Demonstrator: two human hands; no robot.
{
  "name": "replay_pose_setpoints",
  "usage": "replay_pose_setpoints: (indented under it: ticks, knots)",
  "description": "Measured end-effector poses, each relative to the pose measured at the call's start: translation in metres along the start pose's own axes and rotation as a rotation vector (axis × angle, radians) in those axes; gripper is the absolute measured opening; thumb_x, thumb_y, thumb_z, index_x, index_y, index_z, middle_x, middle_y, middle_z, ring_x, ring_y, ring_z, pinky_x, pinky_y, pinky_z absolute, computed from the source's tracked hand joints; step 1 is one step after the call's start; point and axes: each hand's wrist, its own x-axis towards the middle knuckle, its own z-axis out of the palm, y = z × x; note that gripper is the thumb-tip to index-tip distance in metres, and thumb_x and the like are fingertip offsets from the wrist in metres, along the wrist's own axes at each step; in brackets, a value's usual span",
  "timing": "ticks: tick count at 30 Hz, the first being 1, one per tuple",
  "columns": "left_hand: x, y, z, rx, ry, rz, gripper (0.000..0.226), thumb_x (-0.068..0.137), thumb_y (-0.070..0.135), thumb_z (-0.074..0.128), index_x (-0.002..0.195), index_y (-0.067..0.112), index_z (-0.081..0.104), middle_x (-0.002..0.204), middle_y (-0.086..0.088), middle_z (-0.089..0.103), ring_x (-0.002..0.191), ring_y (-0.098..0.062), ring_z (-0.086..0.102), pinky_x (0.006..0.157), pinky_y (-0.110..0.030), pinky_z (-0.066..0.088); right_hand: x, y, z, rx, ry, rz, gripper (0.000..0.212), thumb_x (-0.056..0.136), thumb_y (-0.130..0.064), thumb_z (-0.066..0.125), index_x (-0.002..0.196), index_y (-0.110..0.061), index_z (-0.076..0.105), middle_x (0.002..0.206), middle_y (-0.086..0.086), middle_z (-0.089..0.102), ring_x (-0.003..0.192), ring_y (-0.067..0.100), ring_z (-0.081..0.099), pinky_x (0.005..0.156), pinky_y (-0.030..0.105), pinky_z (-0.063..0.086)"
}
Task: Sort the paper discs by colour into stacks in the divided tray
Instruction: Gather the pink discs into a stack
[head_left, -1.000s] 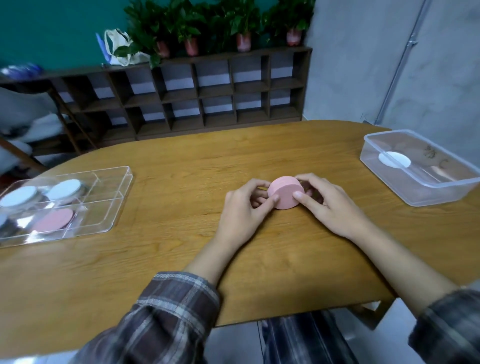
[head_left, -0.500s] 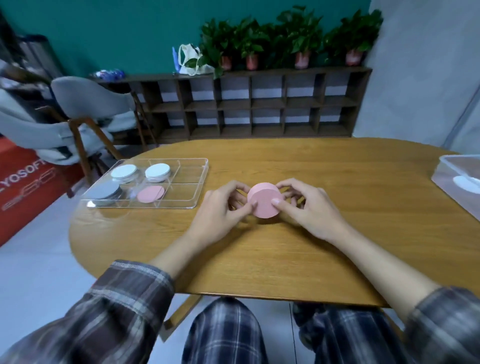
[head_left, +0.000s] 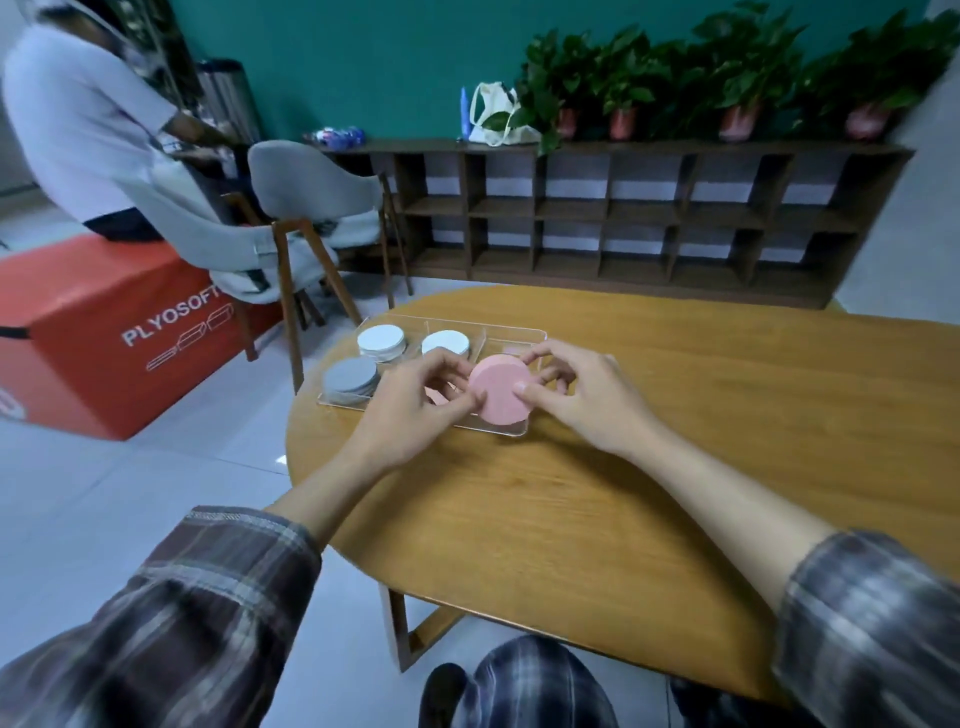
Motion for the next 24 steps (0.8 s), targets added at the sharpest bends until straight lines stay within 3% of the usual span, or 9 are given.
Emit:
replay_pose_setpoints:
  ticks: [6, 8, 10, 12, 14, 16, 17, 20, 24]
  knots:
    - [0.019, -0.029, -0.039, 0.054, -0.005, -0.116, 0.015, 0.091, 0.022, 0.081, 0.104, 0.017, 0.074, 0.090, 0.003, 0.076, 0.072, 0.002, 0.063, 0.066, -0.009, 0.048, 0.050, -0.011, 0.041, -0.021, -0.051, 0.027, 0.022, 0.085, -0.036, 0.079, 0.104, -0.028, 0.072, 0.084, -0.007, 0.076, 0.063, -0.003, 0.056, 0.066, 0.020, 0.043]
    - [0.027, -0.045, -0.049, 0.091, -0.008, -0.132, 0.015, 0.090, 0.027, 0.081, 0.102, 0.021, 0.075, 0.088, 0.007, 0.076, 0.074, 0.001, 0.066, 0.073, -0.019, 0.054, 0.065, -0.011, 0.053, -0.023, -0.065, 0.046, 0.020, 0.085, -0.035, 0.079, 0.102, -0.028, 0.072, 0.081, -0.010, 0.076, 0.071, -0.005, 0.063, 0.076, 0.024, 0.045]
    - [0.034, -0.059, -0.056, 0.126, -0.019, -0.152, 0.012, 0.089, 0.032, 0.081, 0.098, 0.027, 0.075, 0.083, 0.012, 0.075, 0.076, -0.006, 0.068, 0.079, -0.037, 0.060, 0.076, -0.010, 0.064, -0.009, -0.099, 0.065, 0.015, 0.085, -0.033, 0.079, 0.097, -0.030, 0.071, 0.073, -0.018, 0.073, 0.076, -0.009, 0.065, 0.097, 0.036, 0.046]
    - [0.040, -0.068, -0.060, 0.169, -0.025, -0.175, 0.011, 0.090, 0.036, 0.079, 0.097, 0.029, 0.074, 0.081, 0.012, 0.073, 0.076, -0.011, 0.068, 0.078, -0.045, 0.060, 0.087, -0.010, 0.074, -0.025, -0.119, 0.076, 0.014, 0.085, -0.034, 0.077, 0.096, -0.033, 0.069, 0.068, -0.022, 0.070, 0.075, -0.013, 0.062, 0.112, 0.046, 0.039]
    - [0.048, -0.073, -0.060, 0.230, -0.055, -0.187, 0.011, 0.092, 0.035, 0.076, 0.100, 0.028, 0.074, 0.083, 0.010, 0.073, 0.078, -0.013, 0.068, 0.078, -0.046, 0.060, 0.096, -0.009, 0.079, -0.070, -0.134, 0.103, 0.016, 0.086, -0.036, 0.077, 0.100, -0.030, 0.072, 0.071, -0.019, 0.071, 0.076, -0.009, 0.061, 0.108, 0.034, 0.041]
    - [0.055, -0.076, -0.056, 0.325, -0.105, -0.202, 0.013, 0.094, 0.036, 0.073, 0.104, 0.028, 0.075, 0.086, 0.010, 0.073, 0.082, -0.011, 0.067, 0.080, -0.042, 0.059, 0.100, -0.009, 0.081, -0.123, -0.157, 0.136, 0.023, 0.087, -0.038, 0.077, 0.106, -0.026, 0.075, 0.081, -0.014, 0.073, 0.082, -0.001, 0.062, 0.082, 0.012, 0.042]
    - [0.057, -0.077, -0.055, 0.381, -0.118, -0.207, 0.015, 0.095, 0.038, 0.072, 0.106, 0.029, 0.076, 0.088, 0.009, 0.073, 0.084, -0.010, 0.066, 0.079, -0.037, 0.057, 0.103, -0.007, 0.082, -0.142, -0.170, 0.154, 0.025, 0.086, -0.039, 0.077, 0.107, -0.026, 0.076, 0.085, -0.012, 0.074, 0.087, 0.004, 0.063, 0.071, 0.008, 0.038]
    - [0.063, -0.080, -0.052, 0.428, -0.124, -0.206, 0.019, 0.096, 0.037, 0.070, 0.110, 0.027, 0.077, 0.090, 0.007, 0.075, 0.087, -0.010, 0.065, 0.071, -0.026, 0.049, 0.109, 0.000, 0.085, -0.153, -0.181, 0.180, 0.027, 0.085, -0.041, 0.078, 0.107, -0.025, 0.078, 0.097, -0.008, 0.077, 0.095, 0.009, 0.065, 0.066, 0.010, 0.038]
    - [0.069, -0.082, -0.052, 0.414, -0.128, -0.226, 0.015, 0.095, 0.034, 0.071, 0.102, 0.024, 0.079, 0.086, 0.003, 0.077, 0.082, -0.012, 0.068, 0.065, -0.021, 0.050, 0.117, 0.005, 0.089, -0.145, -0.199, 0.174, 0.025, 0.087, -0.038, 0.077, 0.102, -0.019, 0.081, 0.101, -0.003, 0.078, 0.098, 0.015, 0.067, 0.079, 0.029, 0.051]
